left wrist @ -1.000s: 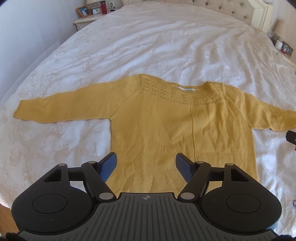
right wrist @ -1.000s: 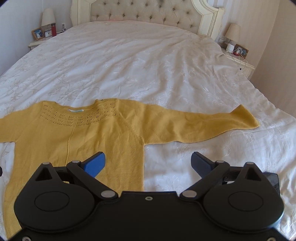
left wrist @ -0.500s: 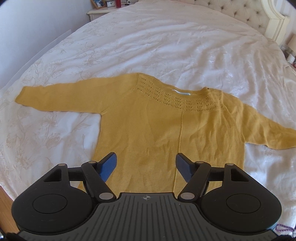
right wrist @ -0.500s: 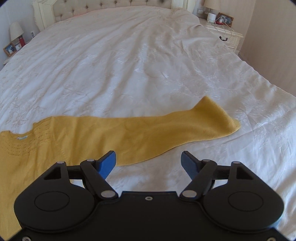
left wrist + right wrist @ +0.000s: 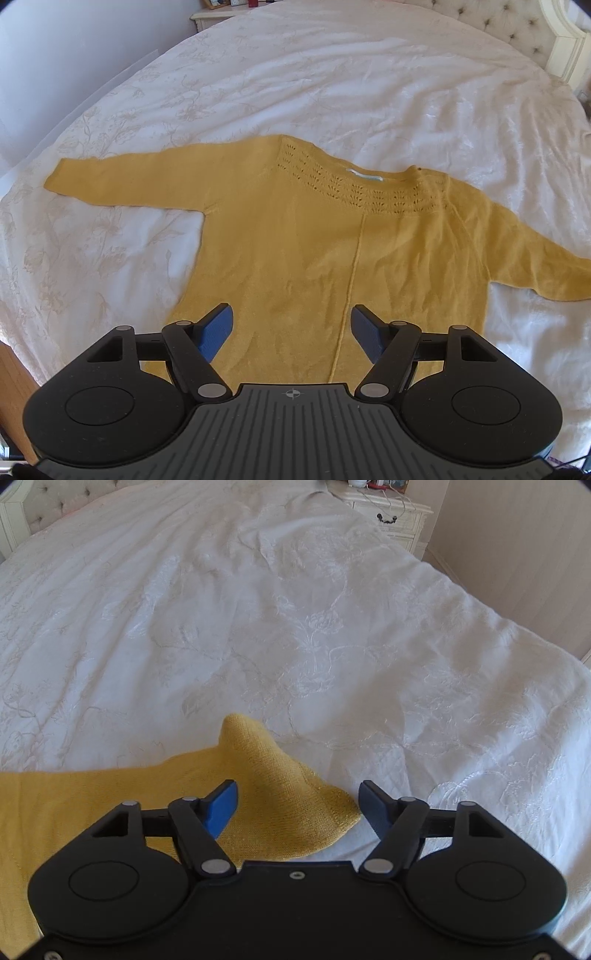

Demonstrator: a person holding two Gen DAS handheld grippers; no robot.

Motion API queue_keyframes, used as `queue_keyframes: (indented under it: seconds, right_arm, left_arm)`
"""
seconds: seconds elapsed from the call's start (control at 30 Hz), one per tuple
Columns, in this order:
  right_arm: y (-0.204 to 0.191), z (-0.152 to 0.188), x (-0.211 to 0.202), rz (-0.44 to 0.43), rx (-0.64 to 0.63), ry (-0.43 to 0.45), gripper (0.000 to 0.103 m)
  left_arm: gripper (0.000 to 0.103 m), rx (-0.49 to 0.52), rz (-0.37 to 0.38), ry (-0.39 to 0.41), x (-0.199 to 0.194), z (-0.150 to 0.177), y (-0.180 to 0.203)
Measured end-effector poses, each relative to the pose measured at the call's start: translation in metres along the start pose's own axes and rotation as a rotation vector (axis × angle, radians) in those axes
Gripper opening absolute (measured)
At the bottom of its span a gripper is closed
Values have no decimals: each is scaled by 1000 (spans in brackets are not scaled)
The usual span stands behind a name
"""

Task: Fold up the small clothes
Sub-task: 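Move the right gripper to the sleeve cuff and close on it, then lift the cuff with the right gripper and fold the sleeve across the body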

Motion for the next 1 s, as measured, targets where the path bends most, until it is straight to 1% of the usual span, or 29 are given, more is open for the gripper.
queue_keyframes:
  seconds: [0.03, 0.07, 0.1, 0.13, 0.17, 0.27, 0.33, 0.43, 0.53, 0.6, 0.63, 0.67, 0.73, 0.8, 0.87, 0.97, 1.0]
  right_arm:
    - [0, 3, 4, -14, 9, -17, 56]
    - [-2, 6, 5, -31, 21, -21, 48]
    - [-4, 8, 3, -44, 29, -15, 43]
    - [-8, 9, 0, -64, 31, -10, 24]
    - [-12, 9, -3, -88, 34, -9, 12]
    - [-30, 6, -24, -100, 27, 22, 12]
    - [-50, 1, -44, -142, 24, 47, 12]
    - [-92, 0, -85, -224, 16, 97, 12]
    - [-154, 5, -127, -313, -12, 142, 12]
    - [-203, 13, -152, -390, -36, 156, 12]
    - [-224, 18, -161, -418, -50, 162, 12]
    - [-255, 26, -171, -455, -74, 168, 12]
    - [-302, 41, -183, -516, -101, 160, 12]
    - [-350, 59, -188, -577, -127, 141, 12]
    - [-397, 78, -187, -614, -161, 115, 12]
    - [-455, 108, -176, -647, -205, 66, 12]
    - [-470, 118, -171, -641, -232, 56, 12]
  left_arm:
    - [69, 1, 2, 0, 1, 0, 0]
    - [69, 3, 3, -1, 2, -1, 0]
    - [69, 7, 4, 0, 2, -1, -1]
    - [69, 9, 5, 2, 3, -1, -2]
    - [69, 12, 6, 3, 4, -1, -4]
    - [69, 29, 20, 1, 11, -2, -8]
    - [69, 43, 34, -3, 17, -4, -13]
    - [69, 73, 63, -7, 27, -7, -23]
    - [69, 119, 86, -6, 37, -14, -38]
    - [69, 143, 82, 12, 40, -20, -54]
    - [69, 147, 75, 20, 41, -24, -63]
    - [69, 146, 70, 25, 43, -27, -73]
    - [69, 139, 65, 28, 46, -32, -95]
    - [69, 134, 52, 26, 50, -35, -116]
    - [69, 133, 33, 27, 53, -36, -134]
    - [69, 119, 7, 24, 56, -37, -165]
    - [69, 109, 1, 20, 57, -37, -173]
Point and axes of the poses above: each gripper's, at about its wrist camera, not at the fingertips, and x roughly the way its jaws point, y to its right, z to its underside, the point moved 7 cm from there along x, roughly the way its jaws point, and after that the axes turned 2 degrees about z, right-handed, at the moved point
